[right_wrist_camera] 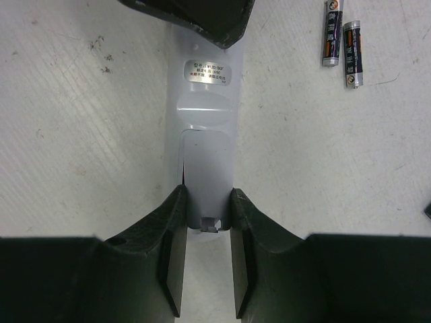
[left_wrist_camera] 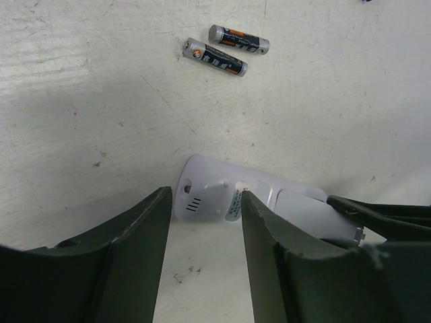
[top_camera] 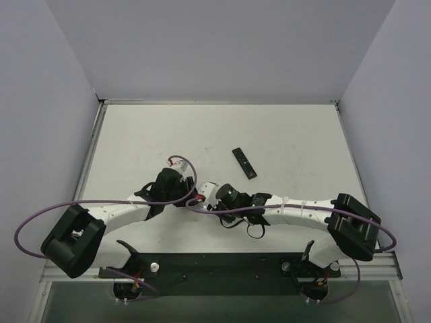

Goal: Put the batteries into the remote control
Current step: Load the battery cover into the remote control.

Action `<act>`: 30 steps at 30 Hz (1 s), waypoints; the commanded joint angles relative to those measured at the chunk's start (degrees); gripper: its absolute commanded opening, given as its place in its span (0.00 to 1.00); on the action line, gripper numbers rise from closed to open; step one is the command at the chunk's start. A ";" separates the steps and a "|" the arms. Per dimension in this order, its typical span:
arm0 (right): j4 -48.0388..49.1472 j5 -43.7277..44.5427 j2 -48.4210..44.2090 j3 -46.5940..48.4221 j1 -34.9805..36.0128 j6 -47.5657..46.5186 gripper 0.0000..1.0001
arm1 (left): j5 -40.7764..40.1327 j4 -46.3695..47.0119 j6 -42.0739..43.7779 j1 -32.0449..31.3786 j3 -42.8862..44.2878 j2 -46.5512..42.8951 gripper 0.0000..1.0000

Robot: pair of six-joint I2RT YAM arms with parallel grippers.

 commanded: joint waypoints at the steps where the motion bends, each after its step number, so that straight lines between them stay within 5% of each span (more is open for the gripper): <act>1: -0.90 2.08 1.70 2.04 0.60 2.42 0.02 | 1.09 3.38 -1.23 -0.02 -0.30 -0.60 0.55; 18: -11.01 1.39 2.85 5.29 1.04 8.58 0.13 | 1.96 5.57 -3.87 -1.16 -1.70 -1.57 0.50; 30: -8.81 -0.01 4.78 5.11 1.04 8.49 0.15 | 1.88 5.84 -4.57 -1.60 -2.32 -2.44 0.50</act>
